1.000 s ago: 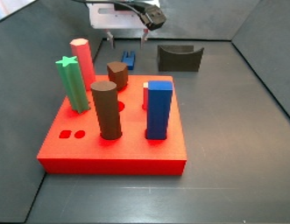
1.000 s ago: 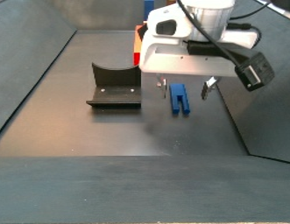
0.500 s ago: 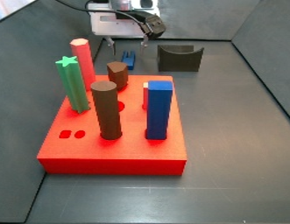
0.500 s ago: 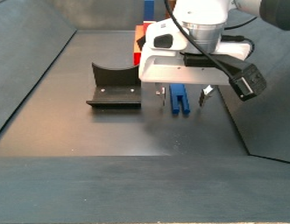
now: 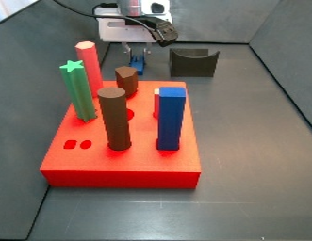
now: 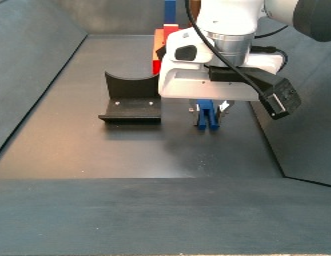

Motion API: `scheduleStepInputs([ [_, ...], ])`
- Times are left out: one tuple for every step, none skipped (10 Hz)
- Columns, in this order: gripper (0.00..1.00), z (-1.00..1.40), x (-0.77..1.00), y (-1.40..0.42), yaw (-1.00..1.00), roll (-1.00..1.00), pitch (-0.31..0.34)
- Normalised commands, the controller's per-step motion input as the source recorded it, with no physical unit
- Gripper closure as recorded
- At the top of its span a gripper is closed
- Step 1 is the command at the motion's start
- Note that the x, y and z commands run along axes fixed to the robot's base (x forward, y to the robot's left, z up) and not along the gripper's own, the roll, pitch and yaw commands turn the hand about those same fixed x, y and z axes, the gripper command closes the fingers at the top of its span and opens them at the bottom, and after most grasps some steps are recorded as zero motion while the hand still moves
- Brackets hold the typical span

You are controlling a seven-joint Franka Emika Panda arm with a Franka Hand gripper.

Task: Pick up the square-circle object. Move up. Rotate the square-circle object. Place the square-circle object on the fixture. Regrasp the square-circle object. Move to above the board. Insert the square-circle object.
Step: Move up, then place the square-circle object on the fixture.

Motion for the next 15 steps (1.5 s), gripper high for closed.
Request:
scheduleStepInputs([
  [1.0, 0.81, -0.02, 0.0, 0.0, 0.0, 0.013],
  [1.0, 0.72, -0.03, 0.0, -0.01, 0.01, 0.032],
  [1.0, 0.6, -0.02, 0.0, -0.01, 0.03, 0.057],
  [1.0, 0.42, -0.01, 0.0, -0.01, 0.05, 0.085],
  [1.0, 0.34, -0.01, 0.0, -0.01, 0.07, 0.092],
  [1.0, 1.0, 0.0, 0.0, 0.0, 0.0, 0.0],
  [1.0, 1.0, -0.01, 0.0, 0.0, 0.03, 0.011],
  [1.0, 1.0, -0.01, 0.0, 0.0, 0.05, 0.029],
  [1.0, 1.0, -0.02, 0.0, -0.01, 0.06, 0.043],
  [1.0, 1.0, -0.02, 0.0, -0.01, 0.08, 0.073],
  [1.0, 1.0, -0.02, 0.0, -0.01, 0.1, 0.095],
  [1.0, 1.0, -0.02, 0.0, 0.0, 0.12, 0.102],
  [1.0, 1.0, -0.03, 0.0, 0.0, 0.13, 0.105],
  [1.0, 1.0, -0.03, -0.01, 0.02, 0.15, 0.11],
  [1.0, 1.0, -0.03, -0.01, 0.03, 0.16, 0.112],
])
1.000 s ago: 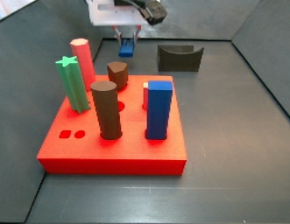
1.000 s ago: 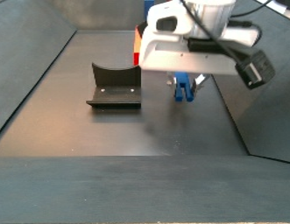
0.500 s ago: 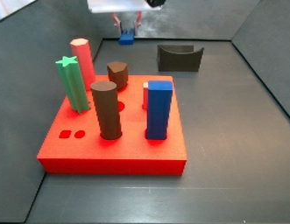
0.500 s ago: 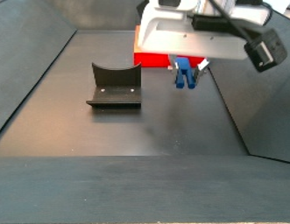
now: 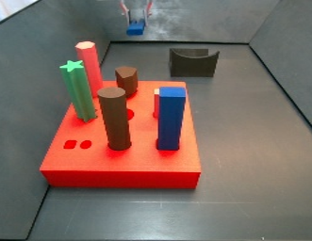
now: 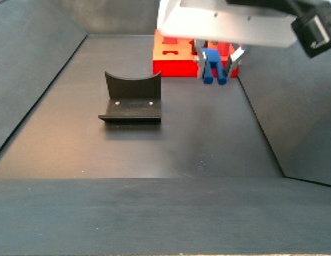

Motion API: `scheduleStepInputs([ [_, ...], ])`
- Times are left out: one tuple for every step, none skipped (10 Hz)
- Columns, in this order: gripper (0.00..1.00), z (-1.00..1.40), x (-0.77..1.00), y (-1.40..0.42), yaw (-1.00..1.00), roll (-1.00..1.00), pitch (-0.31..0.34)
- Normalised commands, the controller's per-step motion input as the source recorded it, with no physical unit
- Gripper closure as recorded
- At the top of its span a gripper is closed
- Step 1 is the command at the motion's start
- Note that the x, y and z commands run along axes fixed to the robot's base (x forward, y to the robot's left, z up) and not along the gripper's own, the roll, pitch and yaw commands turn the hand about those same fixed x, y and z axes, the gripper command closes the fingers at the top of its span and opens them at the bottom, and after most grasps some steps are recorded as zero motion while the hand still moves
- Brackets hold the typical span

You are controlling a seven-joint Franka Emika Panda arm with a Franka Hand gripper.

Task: Pick up the square-circle object. Move up. Rotate the square-circle object. Place the square-circle object on the fixture. Regrasp the square-circle object. Move to above the board. Insert the square-circle object.
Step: Place the square-circle object on the fixture.

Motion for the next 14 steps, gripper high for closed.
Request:
scheduleStepInputs([
  [1.0, 1.0, -0.03, -0.01, 0.04, 0.17, 0.115],
  [1.0, 0.9, -0.03, -0.01, 0.04, 0.17, 0.118],
  [1.0, 0.8, -0.03, -0.01, 0.04, 0.16, 0.115],
  [1.0, 0.66, -0.02, 0.0, 0.04, 0.15, 0.112],
  [1.0, 0.55, -0.02, -0.01, 0.04, 0.14, 0.112],
  [1.0, 0.43, -0.01, 0.0, 0.04, 0.14, 0.115],
  [1.0, 0.31, 0.0, 0.0, 0.04, 0.13, 0.118],
  [1.0, -0.01, 1.0, -0.22, -0.14, 0.19, 0.297],
  [1.0, -0.05, 1.0, -0.22, -0.13, 0.19, 0.307],
  [1.0, -0.05, 1.0, -0.19, -0.08, 0.18, 0.28],
  [1.0, -0.03, 1.0, -0.17, -0.03, 0.17, 0.255],
  [1.0, -0.02, 1.0, -0.16, 0.01, 0.15, 0.221],
  [1.0, -0.02, 1.0, -0.14, 0.02, 0.15, 0.192],
  [1.0, -0.02, 1.0, -0.14, 0.03, 0.14, 0.186],
])
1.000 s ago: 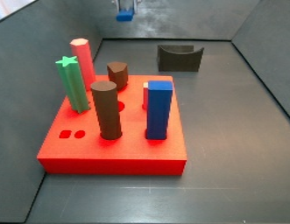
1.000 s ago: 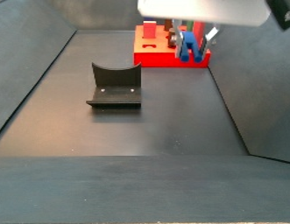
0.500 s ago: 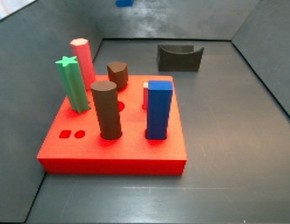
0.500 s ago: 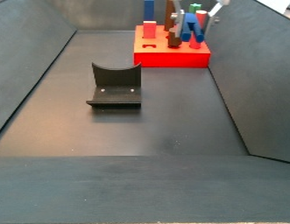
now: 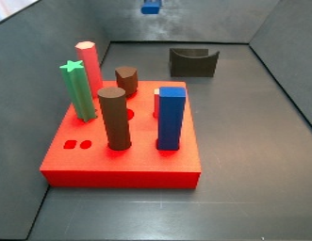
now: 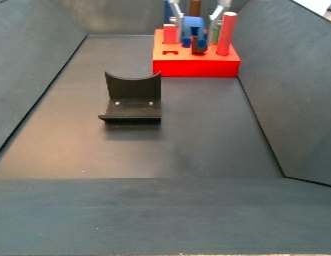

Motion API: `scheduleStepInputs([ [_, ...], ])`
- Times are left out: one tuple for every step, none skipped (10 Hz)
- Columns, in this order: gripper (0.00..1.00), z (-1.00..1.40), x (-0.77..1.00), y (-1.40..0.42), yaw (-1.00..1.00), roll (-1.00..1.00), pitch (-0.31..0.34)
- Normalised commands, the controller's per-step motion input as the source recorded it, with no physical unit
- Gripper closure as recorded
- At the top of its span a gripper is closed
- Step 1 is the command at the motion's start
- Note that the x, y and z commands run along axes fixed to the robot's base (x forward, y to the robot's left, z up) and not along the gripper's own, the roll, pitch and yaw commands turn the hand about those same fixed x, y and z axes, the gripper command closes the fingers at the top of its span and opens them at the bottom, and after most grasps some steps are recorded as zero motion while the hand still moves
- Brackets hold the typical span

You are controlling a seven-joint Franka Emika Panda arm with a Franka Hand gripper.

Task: Pick up the square-circle object. Move up. Rotate the square-circle object. Place the square-circle object on the fixture. Regrasp the square-circle object. Move to above the board. Insert the square-circle object.
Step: Place the square-circle object on the fixture.

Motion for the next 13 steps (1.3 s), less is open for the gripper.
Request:
scheduleStepInputs([
  [1.0, -0.01, 1.0, -0.12, 0.04, 0.12, 0.172],
  [1.0, -0.01, 1.0, -0.11, 0.04, 0.12, 0.168],
  [1.0, -0.01, 1.0, -0.1, 0.04, 0.1, 0.165],
  [1.0, -0.01, 1.0, -0.08, 0.04, 0.09, 0.165],
  [1.0, -0.01, 1.0, -0.07, 0.04, 0.08, 0.163],
  [1.0, 0.0, 1.0, -0.07, 0.04, 0.08, 0.165],
  [1.0, 0.0, 1.0, -0.05, 0.04, 0.07, 0.172],
  [1.0, 0.0, 1.0, -0.04, 0.04, 0.06, 0.168],
  [1.0, 0.16, 0.88, 0.29, 0.22, -1.0, 0.121],
  [1.0, 0.16, 0.82, 0.29, 0.22, -1.0, 0.122],
  [1.0, 0.09, 0.71, 0.23, 0.17, -1.0, 0.137],
  [1.0, 0.02, 0.64, 0.12, 0.14, -1.0, 0.16],
  [1.0, 0.01, 0.59, 0.09, 0.12, -1.0, 0.187],
])
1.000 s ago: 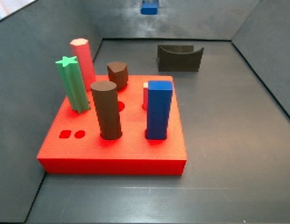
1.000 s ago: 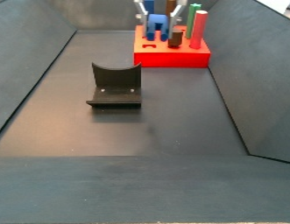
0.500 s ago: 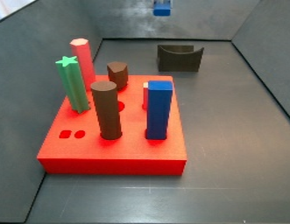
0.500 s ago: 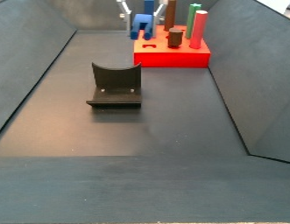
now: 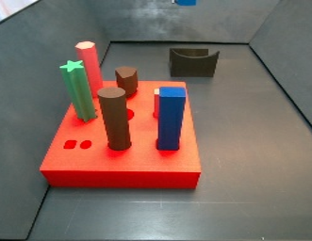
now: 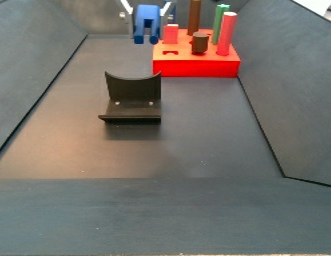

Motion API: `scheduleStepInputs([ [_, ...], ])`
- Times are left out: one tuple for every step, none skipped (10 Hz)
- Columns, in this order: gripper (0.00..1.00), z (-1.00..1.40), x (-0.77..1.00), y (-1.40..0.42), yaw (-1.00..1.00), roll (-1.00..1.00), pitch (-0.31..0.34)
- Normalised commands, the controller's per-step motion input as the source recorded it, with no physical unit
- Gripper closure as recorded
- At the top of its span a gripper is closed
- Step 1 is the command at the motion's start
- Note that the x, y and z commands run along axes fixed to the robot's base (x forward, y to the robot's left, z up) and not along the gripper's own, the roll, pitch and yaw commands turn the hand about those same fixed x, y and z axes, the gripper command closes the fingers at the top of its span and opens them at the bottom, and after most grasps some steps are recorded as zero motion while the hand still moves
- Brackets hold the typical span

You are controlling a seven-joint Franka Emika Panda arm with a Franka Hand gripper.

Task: Pick up the square-circle object. Move up. Rotate the square-circle object. Place the square-circle object on the fixture. Regrasp the square-circle object. Move to above the board. Insert the square-circle object.
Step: Place the square-circle object on the fixture.

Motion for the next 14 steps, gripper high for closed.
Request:
scheduleStepInputs([
  [1.0, 0.01, 0.53, 0.07, 0.09, -1.0, 0.214],
  [1.0, 0.0, 0.48, 0.06, 0.06, -1.0, 0.244],
  [1.0, -0.01, 0.42, 0.06, 0.0, -0.84, 0.237],
  [1.0, -0.01, 0.37, 0.06, -0.04, -0.68, 0.219],
  [1.0, -0.01, 0.34, 0.06, -0.06, -0.56, 0.202],
  [1.0, -0.01, 0.26, 0.05, -0.09, -0.31, 0.167],
  [1.0, -0.01, 0.23, 0.04, -0.1, -0.25, 0.151],
  [1.0, -1.0, 0.13, 0.06, -0.14, -1.0, 0.017],
  [1.0, -1.0, 0.11, 0.07, -0.14, -1.0, 0.012],
  [1.0, -1.0, 0.12, 0.08, -0.14, -1.0, 0.016],
  [1.0, -1.0, 0.13, 0.08, -0.14, -1.0, 0.029],
  [1.0, -1.0, 0.14, 0.09, -0.14, -1.0, 0.049],
  [1.0, -1.0, 0.15, 0.09, -0.15, -0.99, 0.056],
  [1.0, -1.0, 0.16, 0.1, -0.14, -0.83, 0.05],
])
